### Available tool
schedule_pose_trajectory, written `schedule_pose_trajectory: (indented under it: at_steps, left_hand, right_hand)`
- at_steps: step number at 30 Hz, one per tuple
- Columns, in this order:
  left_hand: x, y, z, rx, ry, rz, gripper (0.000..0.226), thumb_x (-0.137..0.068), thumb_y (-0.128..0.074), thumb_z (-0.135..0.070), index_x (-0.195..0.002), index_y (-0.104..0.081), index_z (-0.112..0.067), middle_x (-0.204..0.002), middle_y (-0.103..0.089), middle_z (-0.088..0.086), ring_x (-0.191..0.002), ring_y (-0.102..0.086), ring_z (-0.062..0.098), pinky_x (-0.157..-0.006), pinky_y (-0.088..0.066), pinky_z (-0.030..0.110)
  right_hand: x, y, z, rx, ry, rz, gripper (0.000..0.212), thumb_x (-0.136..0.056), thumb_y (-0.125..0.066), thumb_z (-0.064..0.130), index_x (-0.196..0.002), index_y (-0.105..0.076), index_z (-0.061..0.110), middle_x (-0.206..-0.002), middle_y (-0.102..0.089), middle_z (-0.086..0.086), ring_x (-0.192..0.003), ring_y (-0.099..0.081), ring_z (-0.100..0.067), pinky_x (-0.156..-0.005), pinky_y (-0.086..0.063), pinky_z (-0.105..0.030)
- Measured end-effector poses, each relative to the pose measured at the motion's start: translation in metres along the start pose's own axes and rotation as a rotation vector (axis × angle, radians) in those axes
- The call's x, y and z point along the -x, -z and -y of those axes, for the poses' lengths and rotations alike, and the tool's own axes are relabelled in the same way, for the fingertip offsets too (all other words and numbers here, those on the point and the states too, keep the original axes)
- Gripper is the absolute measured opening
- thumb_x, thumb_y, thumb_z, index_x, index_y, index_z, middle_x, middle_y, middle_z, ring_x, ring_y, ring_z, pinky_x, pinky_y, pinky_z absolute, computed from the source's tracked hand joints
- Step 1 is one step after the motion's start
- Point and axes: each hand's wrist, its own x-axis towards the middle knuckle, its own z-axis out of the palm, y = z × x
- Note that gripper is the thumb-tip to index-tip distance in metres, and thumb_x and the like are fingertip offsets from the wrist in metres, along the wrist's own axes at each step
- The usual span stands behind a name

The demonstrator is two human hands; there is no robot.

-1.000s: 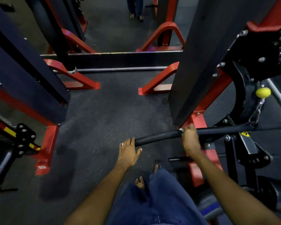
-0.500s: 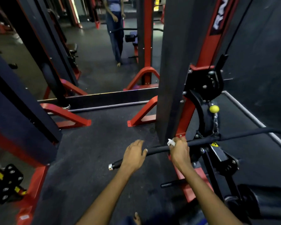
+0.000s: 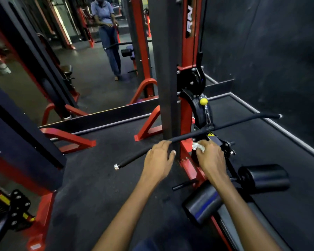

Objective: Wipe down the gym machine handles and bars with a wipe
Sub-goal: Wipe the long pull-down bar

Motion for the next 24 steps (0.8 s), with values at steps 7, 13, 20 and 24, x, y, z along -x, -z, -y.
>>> schedule_pose_trajectory:
  at_steps: [7, 13, 20, 24]
  left_hand:
    - [0.072, -0.005, -0.051, -0.003, -0.143, 0.038, 0.041, -0.1, -0.047, -0.029, -0.138, -0.047, -0.014, -0.14, -0.051, 0.003, -0.127, -0.047, 0.024, -0.105, -0.035, 0.036]
    - [0.157, -0.016, -0.089, 0.025, -0.318, 0.055, 0.039, -0.097, -0.048, -0.028, -0.134, -0.053, -0.013, -0.136, -0.055, 0.004, -0.123, -0.05, 0.023, -0.104, -0.034, 0.032]
    - [0.272, -0.063, -0.141, 0.085, -0.494, 0.171, 0.044, -0.097, -0.048, -0.032, -0.136, -0.052, -0.013, -0.14, -0.052, 0.003, -0.131, -0.045, 0.022, -0.111, -0.033, 0.036]
    - [0.337, -0.085, -0.196, 0.126, -0.636, 0.265, 0.042, -0.097, -0.052, -0.027, -0.135, -0.053, -0.01, -0.139, -0.053, 0.006, -0.13, -0.046, 0.023, -0.111, -0.033, 0.036]
  right_hand:
    - [0.091, 0.051, -0.043, -0.05, -0.077, -0.1, 0.026, -0.086, -0.054, 0.011, -0.108, -0.068, 0.014, -0.106, -0.063, -0.014, -0.096, -0.059, -0.035, -0.079, -0.044, -0.038]
    - [0.2, 0.098, -0.083, -0.003, -0.215, -0.202, 0.023, -0.088, -0.055, 0.013, -0.105, -0.069, 0.017, -0.105, -0.063, -0.011, -0.097, -0.059, -0.035, -0.077, -0.045, -0.038]
    - [0.349, 0.156, -0.133, 0.08, -0.367, -0.275, 0.023, -0.089, -0.053, 0.015, -0.107, -0.068, 0.018, -0.099, -0.061, -0.005, -0.088, -0.06, -0.03, -0.072, -0.047, -0.037]
    - [0.427, 0.201, -0.163, 0.114, -0.505, -0.335, 0.022, -0.088, -0.054, 0.014, -0.104, -0.068, 0.019, -0.1, -0.061, -0.006, -0.09, -0.06, -0.032, -0.074, -0.048, -0.038]
